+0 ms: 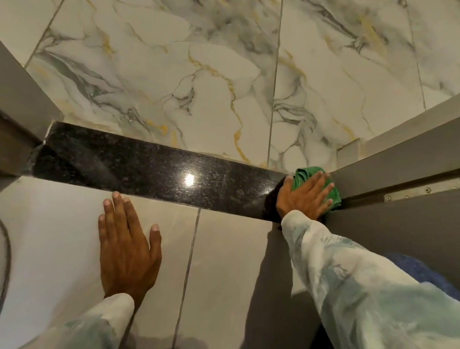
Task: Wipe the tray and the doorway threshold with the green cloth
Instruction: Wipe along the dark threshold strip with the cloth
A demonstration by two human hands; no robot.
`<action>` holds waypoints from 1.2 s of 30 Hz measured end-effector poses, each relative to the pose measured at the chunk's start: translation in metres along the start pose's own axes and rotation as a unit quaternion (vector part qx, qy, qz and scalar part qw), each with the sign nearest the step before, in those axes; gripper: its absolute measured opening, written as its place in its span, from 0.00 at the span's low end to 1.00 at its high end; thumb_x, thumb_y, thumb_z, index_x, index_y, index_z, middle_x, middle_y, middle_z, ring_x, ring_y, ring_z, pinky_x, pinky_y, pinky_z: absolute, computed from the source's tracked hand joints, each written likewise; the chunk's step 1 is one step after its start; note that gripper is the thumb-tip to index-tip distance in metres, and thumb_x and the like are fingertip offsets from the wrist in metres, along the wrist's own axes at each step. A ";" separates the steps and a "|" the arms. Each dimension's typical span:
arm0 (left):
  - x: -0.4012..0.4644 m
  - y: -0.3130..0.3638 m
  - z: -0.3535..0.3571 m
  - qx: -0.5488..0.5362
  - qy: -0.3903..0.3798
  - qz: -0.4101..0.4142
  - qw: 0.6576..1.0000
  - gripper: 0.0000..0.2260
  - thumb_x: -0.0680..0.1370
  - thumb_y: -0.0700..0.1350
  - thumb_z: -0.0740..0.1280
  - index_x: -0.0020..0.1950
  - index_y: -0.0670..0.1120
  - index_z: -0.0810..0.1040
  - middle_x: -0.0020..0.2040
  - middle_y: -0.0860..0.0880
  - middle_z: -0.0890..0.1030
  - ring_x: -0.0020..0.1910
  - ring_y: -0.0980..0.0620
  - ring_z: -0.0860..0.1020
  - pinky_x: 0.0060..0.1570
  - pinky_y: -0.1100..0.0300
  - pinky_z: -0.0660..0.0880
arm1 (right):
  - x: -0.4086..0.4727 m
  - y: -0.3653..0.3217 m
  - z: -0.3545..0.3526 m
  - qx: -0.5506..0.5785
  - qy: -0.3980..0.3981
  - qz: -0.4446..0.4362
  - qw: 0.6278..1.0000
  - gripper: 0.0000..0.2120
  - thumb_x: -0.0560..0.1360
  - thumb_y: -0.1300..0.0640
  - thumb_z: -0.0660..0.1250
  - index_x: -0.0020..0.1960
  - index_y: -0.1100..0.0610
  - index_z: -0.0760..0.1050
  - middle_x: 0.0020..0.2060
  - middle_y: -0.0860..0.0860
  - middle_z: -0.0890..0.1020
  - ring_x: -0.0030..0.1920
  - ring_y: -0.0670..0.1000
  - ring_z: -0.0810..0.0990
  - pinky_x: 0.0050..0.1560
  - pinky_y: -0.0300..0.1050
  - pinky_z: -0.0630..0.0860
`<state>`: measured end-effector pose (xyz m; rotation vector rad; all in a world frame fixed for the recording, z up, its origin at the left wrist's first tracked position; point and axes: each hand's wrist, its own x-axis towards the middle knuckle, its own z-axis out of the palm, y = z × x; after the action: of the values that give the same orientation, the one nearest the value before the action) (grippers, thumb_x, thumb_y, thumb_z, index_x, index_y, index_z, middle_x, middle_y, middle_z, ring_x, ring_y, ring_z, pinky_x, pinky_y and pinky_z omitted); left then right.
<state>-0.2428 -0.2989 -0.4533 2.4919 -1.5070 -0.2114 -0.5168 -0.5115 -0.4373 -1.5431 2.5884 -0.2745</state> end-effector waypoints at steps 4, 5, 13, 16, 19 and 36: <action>-0.001 0.000 -0.001 0.003 0.000 0.000 1.000 0.35 0.84 0.56 0.52 0.85 0.36 0.50 0.85 0.34 0.52 0.85 0.34 0.51 0.84 0.41 0.48 | -0.020 -0.009 -0.002 -0.021 -0.037 -0.039 0.998 0.42 0.76 0.36 0.50 0.82 0.57 0.45 0.82 0.55 0.49 0.82 0.58 0.46 0.79 0.63 0.44; -0.001 0.001 -0.001 0.002 0.001 -0.001 1.000 0.35 0.84 0.56 0.52 0.85 0.36 0.50 0.85 0.34 0.52 0.85 0.34 0.51 0.84 0.41 0.48 | -0.031 -0.017 -0.004 -0.028 -0.047 -0.077 0.996 0.41 0.77 0.36 0.50 0.82 0.57 0.45 0.82 0.55 0.48 0.82 0.58 0.45 0.79 0.63 0.44; 0.000 0.003 -0.003 -0.003 -0.002 -0.002 1.000 0.35 0.84 0.56 0.52 0.84 0.35 0.51 0.85 0.33 0.53 0.84 0.32 0.54 0.83 0.39 0.52 | -0.072 -0.048 -0.012 -0.045 -0.148 -0.443 0.883 0.37 0.80 0.37 0.47 0.82 0.55 0.43 0.82 0.52 0.45 0.82 0.55 0.42 0.80 0.60 0.45; 0.000 0.003 -0.005 -0.003 -0.014 -0.010 1.000 0.35 0.84 0.57 0.53 0.84 0.36 0.51 0.85 0.34 0.53 0.84 0.33 0.54 0.83 0.39 0.52 | -0.054 -0.032 -0.014 -0.085 -0.128 -0.388 0.909 0.36 0.81 0.40 0.47 0.82 0.59 0.45 0.82 0.57 0.48 0.82 0.59 0.46 0.80 0.61 0.48; 0.001 0.003 -0.006 0.002 -0.019 -0.007 1.000 0.35 0.84 0.56 0.53 0.84 0.35 0.52 0.85 0.34 0.54 0.84 0.34 0.54 0.83 0.40 0.52 | -0.048 -0.032 -0.018 -0.098 -0.115 -0.263 0.953 0.34 0.83 0.43 0.48 0.81 0.64 0.49 0.81 0.62 0.52 0.81 0.63 0.51 0.79 0.63 0.52; -0.008 0.005 -0.150 -0.007 -0.070 -0.032 0.997 0.34 0.85 0.57 0.47 0.85 0.38 0.48 0.86 0.37 0.47 0.85 0.38 0.49 0.83 0.42 0.52 | -0.115 -0.128 -0.129 0.101 -0.350 -0.164 0.917 0.15 0.76 0.50 0.67 0.41 0.62 0.79 0.38 0.61 0.82 0.43 0.62 0.82 0.42 0.51 0.77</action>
<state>-0.2155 -0.2765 -0.3067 2.5628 -1.4726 -0.4131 -0.3773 -0.4577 -0.2829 -1.6085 1.7049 -0.0021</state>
